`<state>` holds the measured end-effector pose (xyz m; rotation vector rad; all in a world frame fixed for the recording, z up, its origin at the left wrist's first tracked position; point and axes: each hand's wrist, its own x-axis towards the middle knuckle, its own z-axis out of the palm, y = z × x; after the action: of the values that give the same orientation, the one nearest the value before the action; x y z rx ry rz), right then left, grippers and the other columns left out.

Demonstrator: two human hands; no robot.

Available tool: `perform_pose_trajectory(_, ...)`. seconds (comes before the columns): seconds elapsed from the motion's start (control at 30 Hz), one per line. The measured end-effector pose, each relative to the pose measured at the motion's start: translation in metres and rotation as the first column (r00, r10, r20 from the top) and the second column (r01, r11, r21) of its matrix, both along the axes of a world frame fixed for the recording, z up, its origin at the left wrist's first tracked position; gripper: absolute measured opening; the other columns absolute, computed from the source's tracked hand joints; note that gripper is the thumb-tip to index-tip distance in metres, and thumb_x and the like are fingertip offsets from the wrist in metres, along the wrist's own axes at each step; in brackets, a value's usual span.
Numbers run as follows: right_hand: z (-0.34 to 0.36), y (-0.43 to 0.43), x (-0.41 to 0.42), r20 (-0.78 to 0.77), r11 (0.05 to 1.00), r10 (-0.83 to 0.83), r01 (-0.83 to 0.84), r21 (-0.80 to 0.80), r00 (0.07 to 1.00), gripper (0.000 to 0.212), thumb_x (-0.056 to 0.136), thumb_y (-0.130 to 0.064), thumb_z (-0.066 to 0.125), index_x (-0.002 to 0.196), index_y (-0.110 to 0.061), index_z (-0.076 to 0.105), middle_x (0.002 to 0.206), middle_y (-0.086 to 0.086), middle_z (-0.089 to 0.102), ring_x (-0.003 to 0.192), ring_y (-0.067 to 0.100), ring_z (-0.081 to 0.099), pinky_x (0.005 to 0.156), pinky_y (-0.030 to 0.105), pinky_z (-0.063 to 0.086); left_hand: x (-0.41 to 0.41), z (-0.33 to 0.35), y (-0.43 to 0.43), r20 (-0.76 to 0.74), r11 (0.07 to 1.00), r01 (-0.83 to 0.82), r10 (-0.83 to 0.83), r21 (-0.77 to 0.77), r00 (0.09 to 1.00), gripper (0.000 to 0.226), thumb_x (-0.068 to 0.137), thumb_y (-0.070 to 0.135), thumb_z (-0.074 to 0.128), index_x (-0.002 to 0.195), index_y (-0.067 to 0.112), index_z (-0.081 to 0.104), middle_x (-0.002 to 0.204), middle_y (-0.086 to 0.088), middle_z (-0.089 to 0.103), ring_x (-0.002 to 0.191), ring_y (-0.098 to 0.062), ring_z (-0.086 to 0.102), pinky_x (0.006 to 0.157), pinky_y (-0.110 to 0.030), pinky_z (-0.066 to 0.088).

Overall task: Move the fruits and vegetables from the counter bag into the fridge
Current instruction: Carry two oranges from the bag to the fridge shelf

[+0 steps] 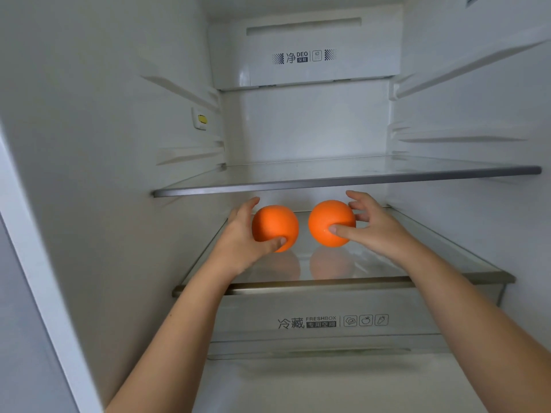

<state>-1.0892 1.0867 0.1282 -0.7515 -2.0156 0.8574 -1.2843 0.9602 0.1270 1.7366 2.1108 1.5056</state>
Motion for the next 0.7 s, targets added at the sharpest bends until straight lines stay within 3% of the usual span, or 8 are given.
perform_pose_trajectory(0.17,0.002,-0.020,0.013,0.034,0.992,-0.120,0.118,0.054,0.992,0.080,0.075,-0.032,0.073,0.140,-0.027,0.027,0.144,0.002,0.033,0.127,0.019,0.036,0.097,0.034,0.032,0.007,-0.001,-0.017,-0.097,0.997,-0.072,0.075,0.037,0.992,0.087,0.071,0.025,0.077,0.141,0.016,0.026,0.145,-0.007,0.026,0.130,-0.021,0.034,0.095,-0.019,0.024)
perform_pose_trajectory(0.3,-0.007,-0.052,0.017,0.065,0.960,-0.190,0.171,0.222,0.980,0.066,0.079,-0.032,0.067,0.136,-0.023,0.034,0.133,0.002,0.038,0.119,0.016,0.039,0.088,0.025,0.028,0.022,-0.009,-0.036,-0.212,0.989,-0.119,0.135,0.084,0.968,0.077,0.077,0.029,0.071,0.139,0.014,0.029,0.142,-0.007,0.030,0.128,-0.020,0.034,0.092,-0.015,0.023)
perform_pose_trajectory(0.4,-0.022,-0.077,0.015,0.098,0.895,-0.295,0.239,0.377,0.951,0.058,0.083,-0.029,0.061,0.134,-0.019,0.037,0.132,0.003,0.040,0.121,0.020,0.038,0.085,0.024,0.029,0.031,-0.019,-0.050,-0.320,0.986,-0.124,0.155,0.114,0.935,0.068,0.079,0.031,0.067,0.136,0.010,0.036,0.137,-0.012,0.037,0.125,-0.029,0.038,0.102,-0.035,0.032)
perform_pose_trajectory(0.47,-0.031,-0.094,0.014,0.091,0.854,-0.331,0.257,0.452,0.939,0.054,0.082,-0.027,0.061,0.132,-0.017,0.042,0.132,0.003,0.044,0.119,0.023,0.040,0.087,0.029,0.033,0.035,-0.027,-0.060,-0.385,0.982,-0.147,0.182,0.120,0.905,0.062,0.078,0.033,0.061,0.131,0.007,0.044,0.134,-0.017,0.043,0.122,-0.035,0.042,0.100,-0.048,0.038)
perform_pose_trajectory(0.6,-0.048,-0.123,0.009,0.087,0.769,-0.372,0.254,0.587,0.924,0.043,0.081,-0.025,0.063,0.118,-0.006,0.056,0.120,0.013,0.056,0.109,0.032,0.050,0.089,0.036,0.039,0.046,-0.042,-0.082,-0.495,0.982,-0.146,0.187,0.120,0.849,0.055,0.077,0.040,0.043,0.118,0.006,0.057,0.121,-0.020,0.056,0.111,-0.038,0.053,0.089,-0.050,0.045)
perform_pose_trajectory(0.7,-0.059,-0.147,0.007,0.076,0.725,-0.412,0.276,0.631,0.908,0.042,0.074,-0.026,0.058,0.108,-0.002,0.061,0.109,0.019,0.062,0.101,0.037,0.057,0.084,0.045,0.047,0.049,-0.054,-0.101,-0.541,0.983,-0.123,0.180,0.140,0.821,0.050,0.077,0.036,0.042,0.110,0.005,0.062,0.115,-0.020,0.060,0.105,-0.038,0.057,0.086,-0.050,0.047)
